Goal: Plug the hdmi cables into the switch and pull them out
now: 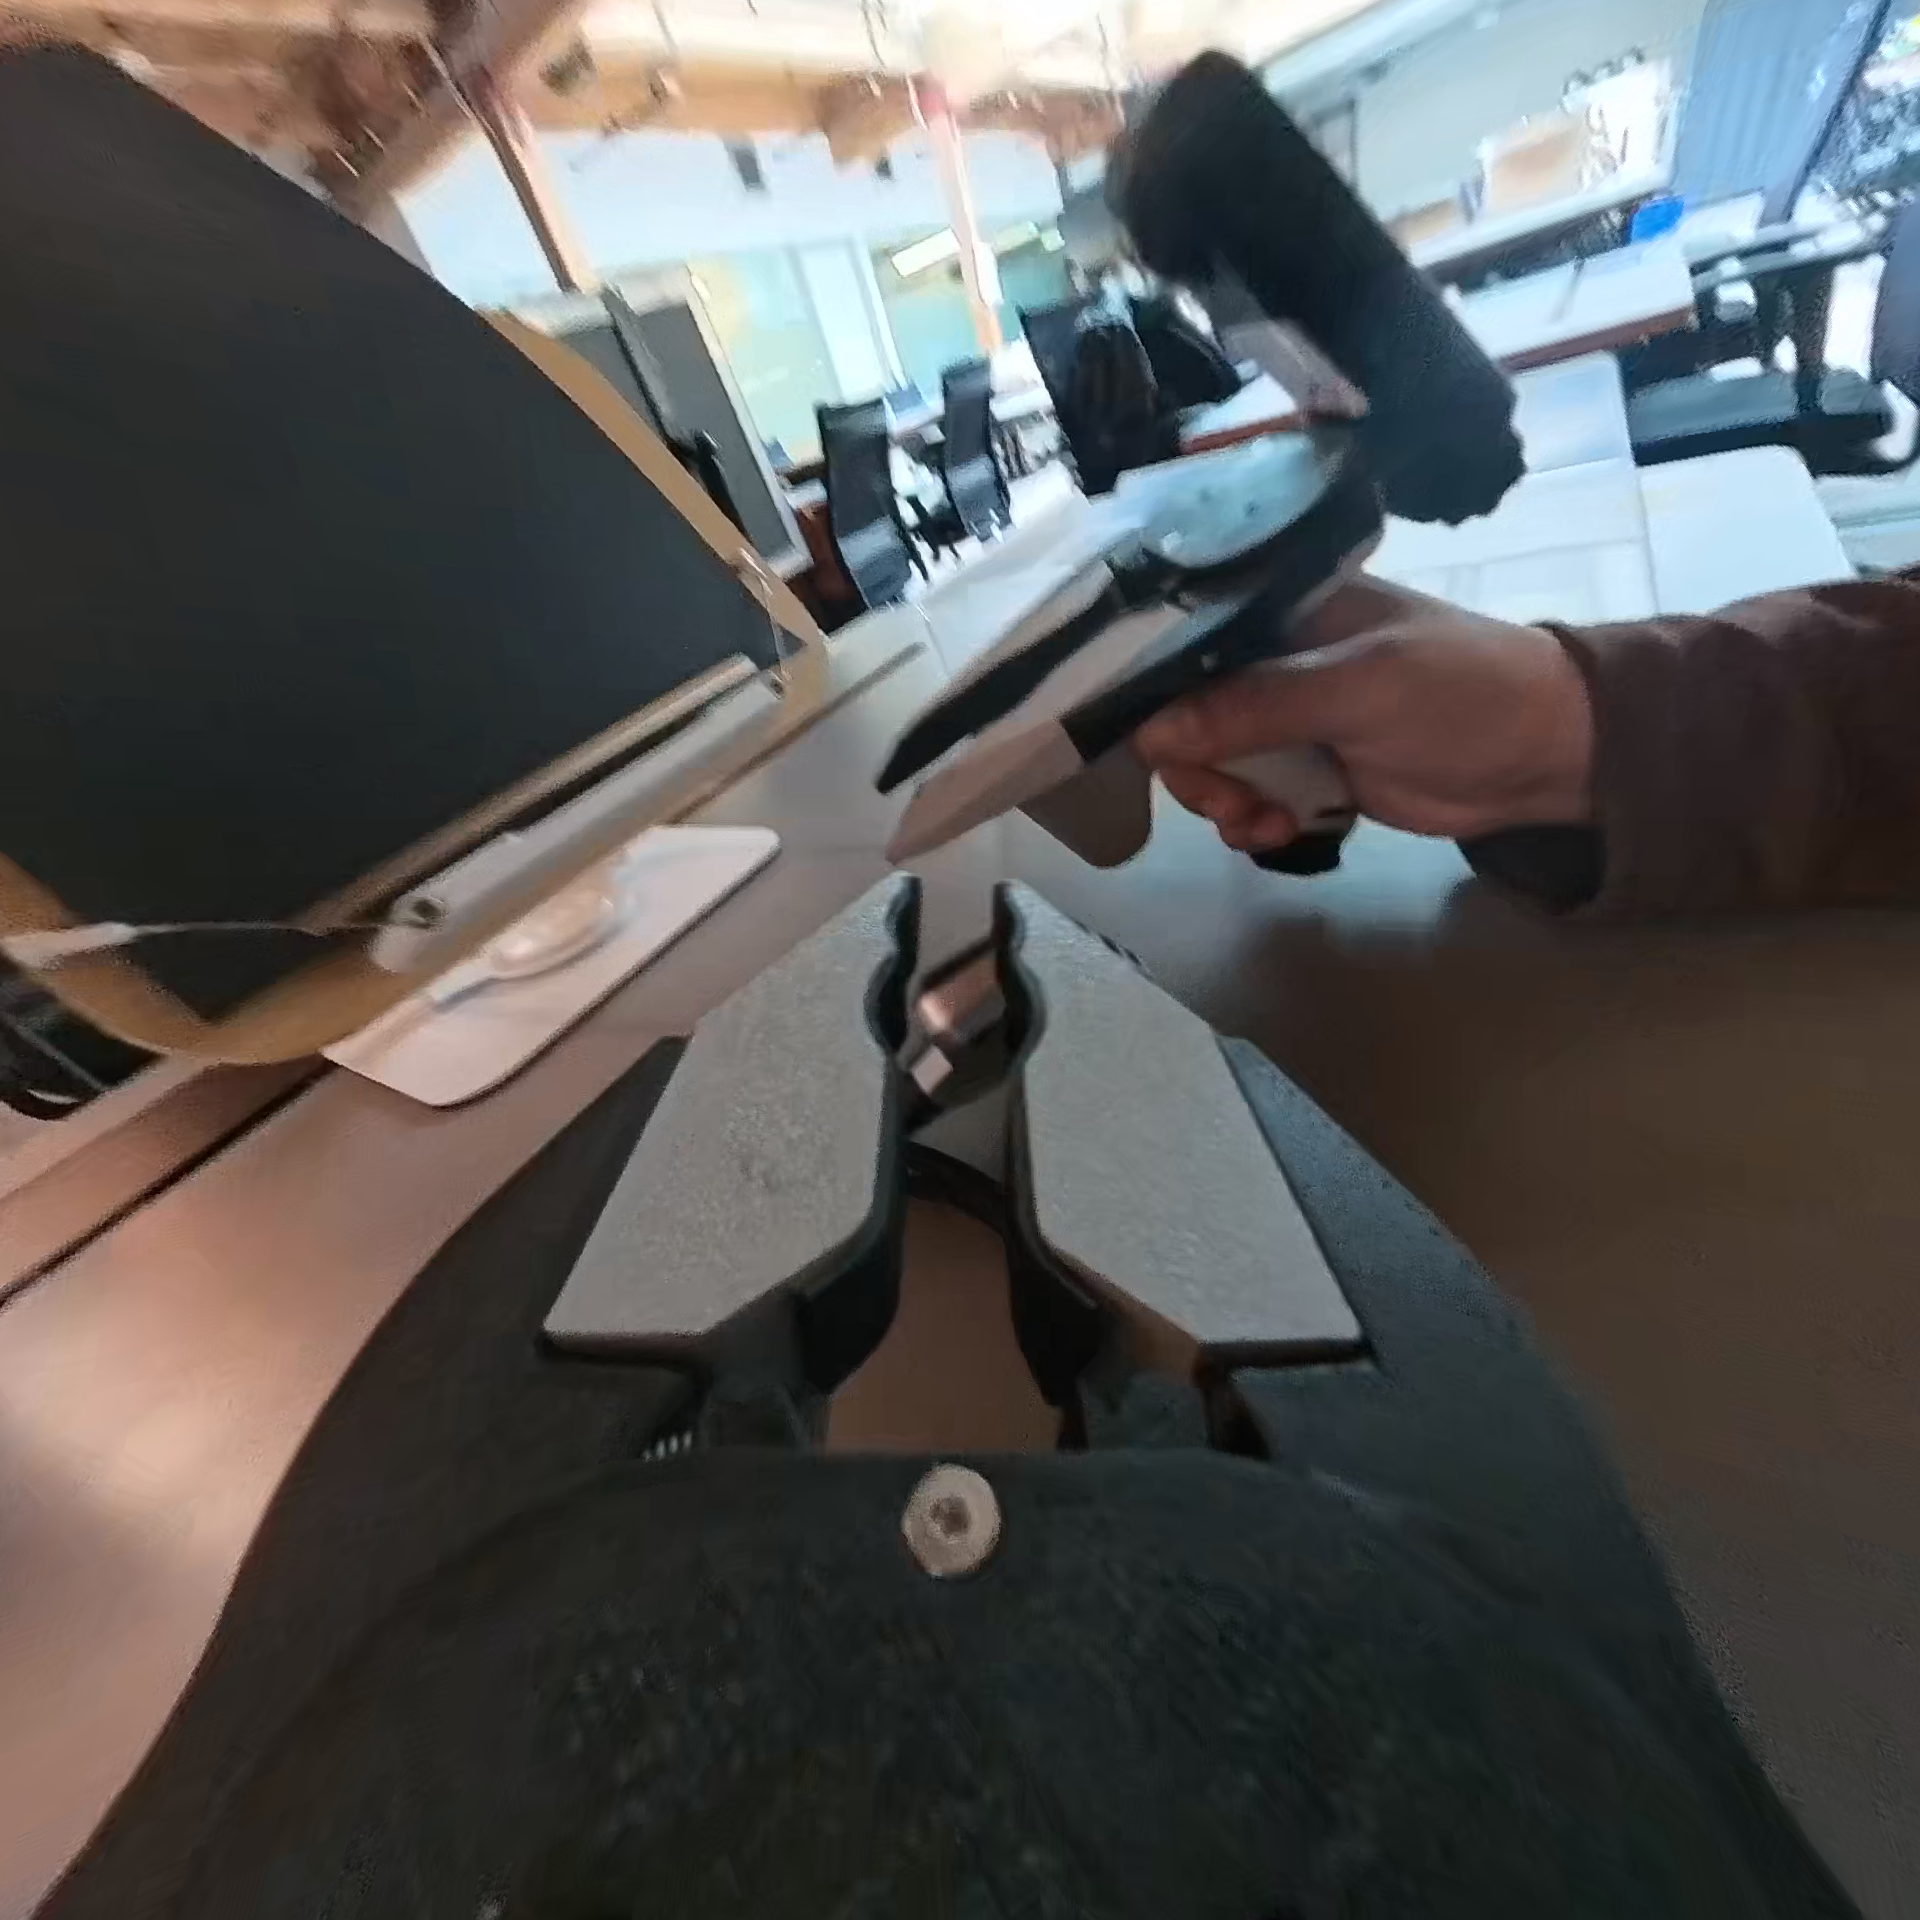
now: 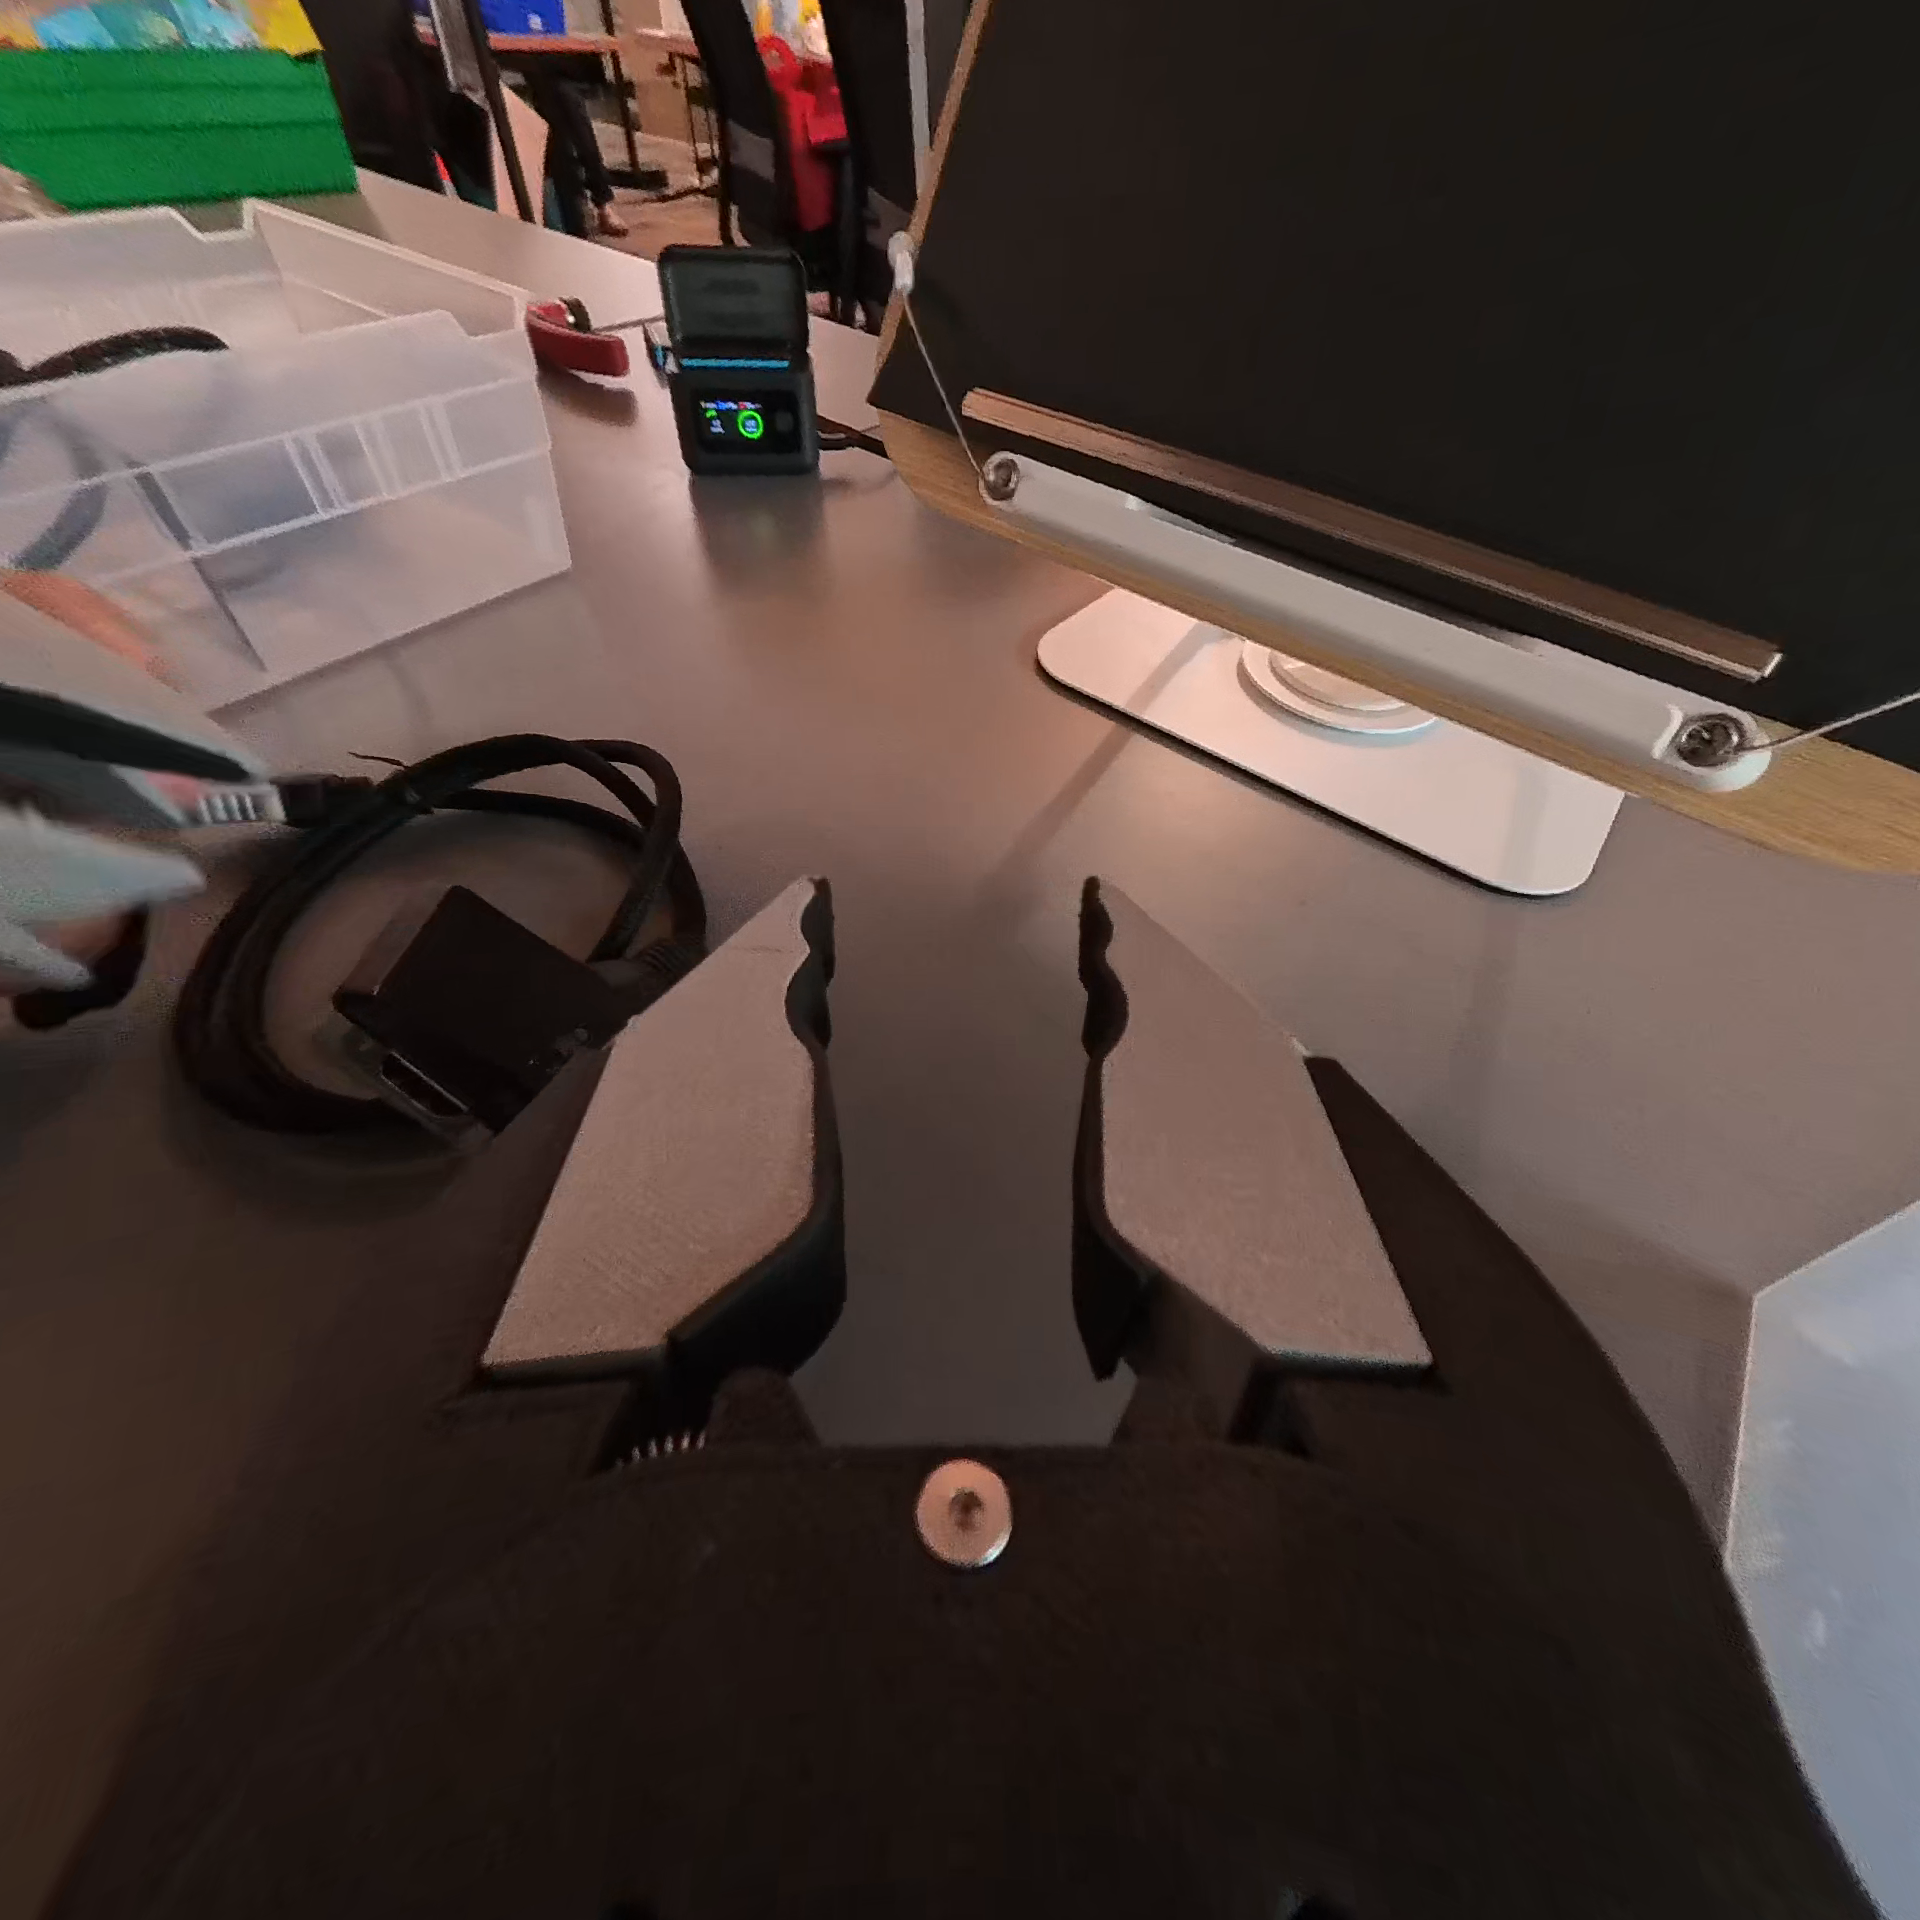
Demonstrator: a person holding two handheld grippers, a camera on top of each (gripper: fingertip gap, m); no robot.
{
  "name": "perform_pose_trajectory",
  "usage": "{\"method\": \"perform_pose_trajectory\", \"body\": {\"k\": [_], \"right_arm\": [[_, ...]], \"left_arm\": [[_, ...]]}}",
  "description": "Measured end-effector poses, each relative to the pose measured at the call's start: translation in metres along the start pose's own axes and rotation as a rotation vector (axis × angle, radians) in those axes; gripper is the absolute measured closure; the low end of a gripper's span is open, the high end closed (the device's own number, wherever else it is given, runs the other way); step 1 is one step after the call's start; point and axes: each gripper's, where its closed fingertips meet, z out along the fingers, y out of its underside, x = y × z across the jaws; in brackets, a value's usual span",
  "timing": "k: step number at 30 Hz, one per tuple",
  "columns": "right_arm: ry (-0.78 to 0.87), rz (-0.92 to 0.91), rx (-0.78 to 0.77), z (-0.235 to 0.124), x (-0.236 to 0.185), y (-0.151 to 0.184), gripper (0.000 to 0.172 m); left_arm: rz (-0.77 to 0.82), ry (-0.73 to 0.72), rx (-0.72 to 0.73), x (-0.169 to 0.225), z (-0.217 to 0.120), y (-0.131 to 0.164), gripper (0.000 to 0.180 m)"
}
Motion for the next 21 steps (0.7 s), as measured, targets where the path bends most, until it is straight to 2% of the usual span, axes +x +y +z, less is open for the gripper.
{"method": "perform_pose_trajectory", "body": {"k": [1,5,8,11,13,16,19,21], "right_arm": [[-0.005,0.008,-0.002,0.0,0.0,0.0,0.128],[-0.094,0.016,0.036,-0.002,-0.014,-0.007,0.132],[-0.32,-0.057,0.081,-0.013,-0.055,-0.016,0.172],[-0.45,-0.146,0.069,-0.019,-0.085,-0.011,0.172],[-0.506,-0.199,-0.037,-0.014,-0.1,0.01,0.172],[-0.49,-0.266,-0.22,-0.001,-0.105,0.046,0.172],[-0.439,-0.243,-0.176,0.001,-0.098,0.037,0.172],[-0.399,-0.204,-0.152,0.002,-0.086,0.031,0.172]], "left_arm": [[0.008,-0.042,0.033,-0.007,-0.003,-0.006,0.178],[0.058,-0.2,-0.003,-0.032,-0.006,0.0,0.18],[0.037,-0.212,-0.02,-0.036,-0.005,0.005,0.18],[-0.002,-0.231,-0.04,-0.042,-0.006,0.009,0.18],[-0.037,-0.327,-0.085,-0.06,-0.01,0.018,0.18],[-0.186,-0.446,-0.118,-0.086,-0.017,0.033,0.18],[-0.406,-0.488,-0.093,-0.102,-0.021,0.04,0.18],[-0.54,-0.462,-0.065,-0.104,-0.02,0.041,0.18]]}}
